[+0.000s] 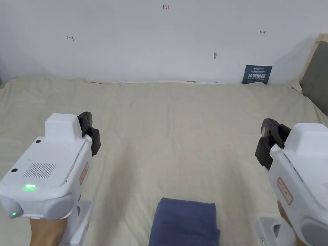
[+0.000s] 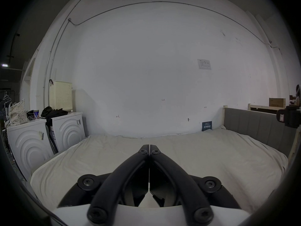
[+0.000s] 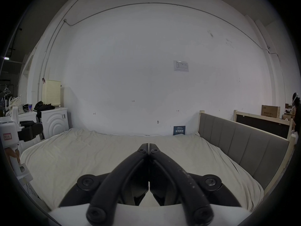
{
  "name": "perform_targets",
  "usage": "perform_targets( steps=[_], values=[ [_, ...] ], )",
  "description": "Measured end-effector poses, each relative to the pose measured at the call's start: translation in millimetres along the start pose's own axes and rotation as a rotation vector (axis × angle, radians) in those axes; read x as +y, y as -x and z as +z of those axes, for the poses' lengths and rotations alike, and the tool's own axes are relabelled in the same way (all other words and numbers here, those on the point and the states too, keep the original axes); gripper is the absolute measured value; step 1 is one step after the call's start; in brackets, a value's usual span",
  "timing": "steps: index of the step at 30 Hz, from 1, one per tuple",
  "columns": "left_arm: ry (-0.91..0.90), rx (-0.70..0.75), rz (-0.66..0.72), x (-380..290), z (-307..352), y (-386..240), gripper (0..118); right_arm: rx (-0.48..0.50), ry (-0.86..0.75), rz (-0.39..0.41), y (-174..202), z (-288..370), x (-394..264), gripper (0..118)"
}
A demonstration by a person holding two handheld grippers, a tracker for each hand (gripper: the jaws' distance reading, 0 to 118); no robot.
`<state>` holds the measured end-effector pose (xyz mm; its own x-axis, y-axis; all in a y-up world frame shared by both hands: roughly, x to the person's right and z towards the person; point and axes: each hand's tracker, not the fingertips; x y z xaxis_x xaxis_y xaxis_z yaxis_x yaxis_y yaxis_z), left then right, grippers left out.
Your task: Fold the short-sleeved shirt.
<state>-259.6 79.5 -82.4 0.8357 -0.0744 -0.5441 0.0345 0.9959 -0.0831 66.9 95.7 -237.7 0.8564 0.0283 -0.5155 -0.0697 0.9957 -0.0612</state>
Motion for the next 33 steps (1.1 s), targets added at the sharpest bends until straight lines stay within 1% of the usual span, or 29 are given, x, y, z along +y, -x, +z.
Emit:
perform_targets(
  steps=[8,14,18,19,22,26,30,31,33],
  values=[
    [0.019,-0.015,-0.009,-5,-4,-4,0,0.003,0.023,0.000,2,-3,-10,2],
    [0.044,-0.032,0.011,-13,-7,-3,0,0.018,0.109,-0.007,11,-16,-49,2],
    [0.071,-0.039,0.021,-18,-11,-1,0,0.049,0.235,-0.010,24,-28,-90,2],
    [0.075,-0.040,0.019,-19,-12,-1,0,0.050,0.268,0.003,29,-31,-103,2],
    [0.089,-0.043,0.017,-23,-14,-1,0,0.075,0.365,0.004,41,-39,-143,2],
    [0.113,-0.054,0.028,-29,-18,0,0,0.105,0.492,0.027,58,-47,-194,2],
    [0.142,-0.065,0.025,-38,-21,-2,0,0.103,0.602,0.039,73,-50,-229,2],
    [0.151,-0.072,0.026,-40,-22,-2,0,0.096,0.634,0.068,76,-53,-241,2],
    [0.176,-0.087,0.035,-46,-23,-4,0,0.070,0.713,0.086,76,-59,-267,2]
  ],
)
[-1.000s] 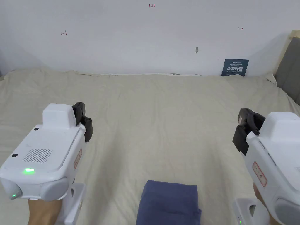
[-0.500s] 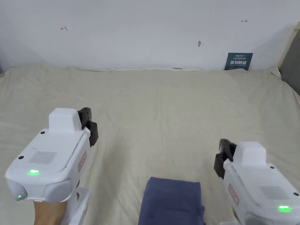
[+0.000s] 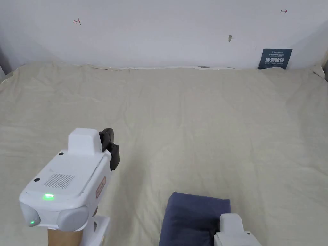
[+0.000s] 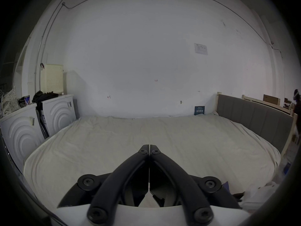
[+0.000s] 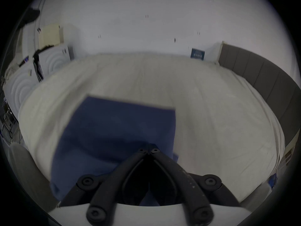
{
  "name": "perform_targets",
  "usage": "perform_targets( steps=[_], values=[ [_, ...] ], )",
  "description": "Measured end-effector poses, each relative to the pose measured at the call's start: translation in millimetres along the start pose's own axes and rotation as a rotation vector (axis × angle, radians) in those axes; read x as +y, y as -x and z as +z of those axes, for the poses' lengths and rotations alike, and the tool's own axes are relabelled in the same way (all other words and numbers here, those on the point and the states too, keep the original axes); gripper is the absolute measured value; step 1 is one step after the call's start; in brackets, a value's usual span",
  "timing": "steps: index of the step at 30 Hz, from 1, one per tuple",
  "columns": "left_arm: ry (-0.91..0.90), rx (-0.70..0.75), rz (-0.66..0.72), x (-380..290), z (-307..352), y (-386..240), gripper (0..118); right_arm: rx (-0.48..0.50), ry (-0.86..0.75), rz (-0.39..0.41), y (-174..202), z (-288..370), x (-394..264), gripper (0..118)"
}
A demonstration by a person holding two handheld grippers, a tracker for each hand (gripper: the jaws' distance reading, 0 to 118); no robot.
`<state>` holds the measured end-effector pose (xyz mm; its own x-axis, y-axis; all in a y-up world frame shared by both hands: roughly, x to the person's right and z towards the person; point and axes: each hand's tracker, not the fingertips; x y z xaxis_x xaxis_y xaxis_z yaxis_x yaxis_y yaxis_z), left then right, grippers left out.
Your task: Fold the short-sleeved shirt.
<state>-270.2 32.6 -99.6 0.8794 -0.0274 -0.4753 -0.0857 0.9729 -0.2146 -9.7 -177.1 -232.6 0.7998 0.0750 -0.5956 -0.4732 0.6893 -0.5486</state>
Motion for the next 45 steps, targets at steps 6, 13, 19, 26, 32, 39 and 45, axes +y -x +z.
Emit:
perform_targets(
  steps=[6,13,19,26,32,39,45],
  values=[
    [0.266,-0.162,0.139,-29,-16,-12,3,-0.048,-0.022,0.081,6,-5,-7,2],
    [0.641,-0.335,0.308,-98,-56,-42,112,-0.010,-0.034,-0.004,-4,-4,-10,1],
    [0.830,-0.334,0.330,-151,-90,-56,116,0.011,-0.041,-0.023,-11,-10,-16,1],
    [0.906,-0.418,0.328,-181,-97,-78,37,0.025,-0.052,-0.050,-15,-13,-20,1],
    [0.886,-0.400,0.365,-176,-92,-79,21,0.037,-0.025,-0.067,-15,-2,-9,2],
    [0.789,-0.353,0.333,-142,-91,-28,20,0.043,-0.137,-0.141,-21,45,35,2],
    [0.750,-0.164,0.262,-119,-105,84,20,0.034,-0.234,-0.084,-3,75,73,2]
  ],
)
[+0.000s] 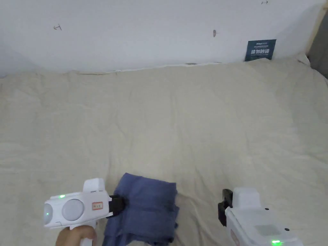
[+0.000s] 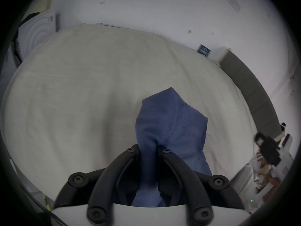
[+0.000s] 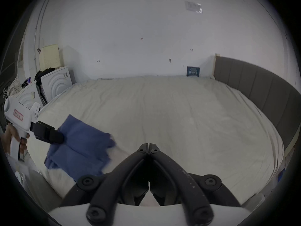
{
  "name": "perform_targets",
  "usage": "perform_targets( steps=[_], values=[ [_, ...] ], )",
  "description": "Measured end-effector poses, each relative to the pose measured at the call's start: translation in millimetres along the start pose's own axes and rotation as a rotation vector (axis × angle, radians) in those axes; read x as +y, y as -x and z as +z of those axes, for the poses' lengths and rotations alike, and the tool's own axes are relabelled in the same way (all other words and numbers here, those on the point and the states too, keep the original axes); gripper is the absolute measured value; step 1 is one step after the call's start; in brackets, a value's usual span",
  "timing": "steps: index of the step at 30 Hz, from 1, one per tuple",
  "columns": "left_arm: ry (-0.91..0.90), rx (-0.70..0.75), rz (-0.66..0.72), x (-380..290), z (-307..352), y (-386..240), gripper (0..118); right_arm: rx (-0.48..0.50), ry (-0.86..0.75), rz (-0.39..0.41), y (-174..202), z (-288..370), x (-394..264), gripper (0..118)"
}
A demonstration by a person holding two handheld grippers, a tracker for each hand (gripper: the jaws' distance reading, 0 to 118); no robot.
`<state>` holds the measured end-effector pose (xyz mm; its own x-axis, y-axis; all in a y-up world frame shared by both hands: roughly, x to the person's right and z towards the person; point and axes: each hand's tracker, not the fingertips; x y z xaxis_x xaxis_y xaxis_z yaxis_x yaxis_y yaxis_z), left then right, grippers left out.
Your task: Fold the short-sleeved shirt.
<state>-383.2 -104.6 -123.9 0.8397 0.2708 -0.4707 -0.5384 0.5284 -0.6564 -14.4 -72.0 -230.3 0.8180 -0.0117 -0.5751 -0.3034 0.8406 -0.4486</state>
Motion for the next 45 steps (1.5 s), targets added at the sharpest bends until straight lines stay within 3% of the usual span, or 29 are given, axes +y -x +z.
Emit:
perform_targets(
  steps=[9,12,17,20,22,23,26,27,32,39,45],
  values=[
    [0.029,0.395,0.009,51,30,192,19,0.023,-0.071,0.080,52,-8,44,2],
    [0.011,0.439,0.086,55,51,234,19,0.030,-0.088,0.110,65,-21,49,2],
    [0.008,0.553,0.072,61,74,282,20,0.022,-0.069,0.133,77,-48,51,2],
    [0.004,0.544,0.080,62,80,295,20,0.005,-0.066,0.150,82,-59,52,2],
    [0.008,0.507,0.104,61,79,296,25,0.009,-0.057,0.144,81,-65,54,2],
    [0.031,0.511,0.121,64,76,298,39,0.009,-0.055,0.143,81,-65,54,2],
    [0.018,0.542,0.146,62,77,285,114,0.011,-0.057,0.142,79,-62,57,2],
    [-0.038,0.543,0.153,62,79,281,118,0.012,-0.060,0.140,77,-60,59,2],
    [-0.188,0.499,0.142,69,112,231,112,0.014,-0.113,0.146,68,-41,72,2],
    [-0.470,0.480,-0.116,72,177,111,113,0.023,-0.244,0.115,45,5,100,2],
    [-0.734,0.384,-0.277,59,213,1,112,-0.046,-0.380,0.106,18,53,126,2]
  ],
)
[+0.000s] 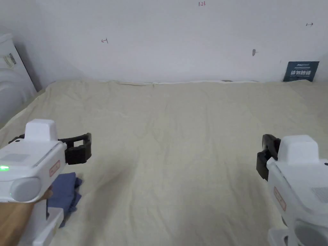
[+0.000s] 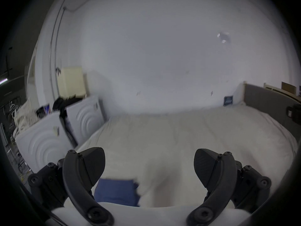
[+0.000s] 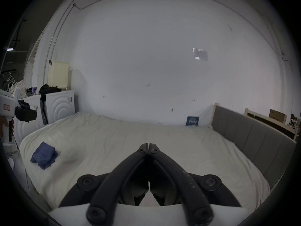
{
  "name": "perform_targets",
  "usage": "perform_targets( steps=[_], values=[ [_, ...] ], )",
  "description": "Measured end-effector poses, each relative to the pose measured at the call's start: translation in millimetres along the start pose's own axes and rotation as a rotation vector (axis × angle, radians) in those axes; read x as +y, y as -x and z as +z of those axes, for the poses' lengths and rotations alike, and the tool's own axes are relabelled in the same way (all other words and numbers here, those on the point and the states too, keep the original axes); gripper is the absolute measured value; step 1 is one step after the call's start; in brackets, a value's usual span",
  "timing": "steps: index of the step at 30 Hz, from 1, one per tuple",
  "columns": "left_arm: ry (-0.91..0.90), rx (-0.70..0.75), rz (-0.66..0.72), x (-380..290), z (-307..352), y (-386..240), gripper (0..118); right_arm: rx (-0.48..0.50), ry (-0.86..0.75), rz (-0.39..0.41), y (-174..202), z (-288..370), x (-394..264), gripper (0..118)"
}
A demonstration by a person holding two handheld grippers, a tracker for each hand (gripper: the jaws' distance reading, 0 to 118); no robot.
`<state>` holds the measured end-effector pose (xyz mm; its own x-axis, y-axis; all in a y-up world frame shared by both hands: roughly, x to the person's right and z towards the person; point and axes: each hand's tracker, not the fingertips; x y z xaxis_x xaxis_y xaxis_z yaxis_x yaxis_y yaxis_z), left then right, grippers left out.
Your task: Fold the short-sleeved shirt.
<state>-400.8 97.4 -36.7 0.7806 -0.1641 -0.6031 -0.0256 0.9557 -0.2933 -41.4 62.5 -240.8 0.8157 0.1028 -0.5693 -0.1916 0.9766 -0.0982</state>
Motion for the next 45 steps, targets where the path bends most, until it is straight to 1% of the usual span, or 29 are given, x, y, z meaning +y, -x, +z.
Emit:
perform_targets(
  steps=[3,7,12,13,14,15,16,18,19,20,21,25,35,45],
  values=[
    [-0.134,-0.017,0.029,14,20,-40,112,-0.029,-0.069,0.012,-16,17,14,2],
    [-0.279,-0.085,0.081,16,29,-84,113,-0.054,-0.136,0.032,-36,35,26,2],
    [-0.321,-0.100,0.108,7,31,-129,112,-0.091,-0.177,0.033,-55,50,29,2],
    [-0.329,-0.108,0.125,4,32,-136,110,-0.097,-0.185,0.029,-59,53,28,2],
    [-0.336,-0.112,0.135,1,33,-144,106,-0.104,-0.192,0.030,-62,55,27,2],
    [-0.336,-0.110,0.146,-1,33,-149,100,-0.109,-0.191,0.031,-65,57,27,2],
    [-0.334,-0.112,0.150,-3,34,-154,92,-0.115,-0.191,0.034,-68,58,26,2],
    [-0.337,-0.114,0.160,-7,37,-164,60,-0.124,-0.194,0.033,-73,62,23,2],
    [-0.339,-0.116,0.159,-9,38,-167,40,-0.128,-0.196,0.034,-76,63,22,2],
    [-0.338,-0.123,0.155,-10,38,-169,11,-0.132,-0.197,0.033,-77,65,22,2],
    [-0.338,-0.126,0.151,-11,38,-170,1,-0.135,-0.197,0.034,-79,65,21,2],
    [-0.312,-0.186,0.158,-13,41,-176,0,-0.138,-0.195,0.029,-83,69,20,2],
    [-0.304,-0.174,0.110,-15,43,-189,0,-0.139,-0.201,0.018,-85,71,21,2],
    [-0.301,-0.179,0.102,-13,43,-192,0,-0.140,-0.200,0.012,-85,72,22,2]
  ],
)
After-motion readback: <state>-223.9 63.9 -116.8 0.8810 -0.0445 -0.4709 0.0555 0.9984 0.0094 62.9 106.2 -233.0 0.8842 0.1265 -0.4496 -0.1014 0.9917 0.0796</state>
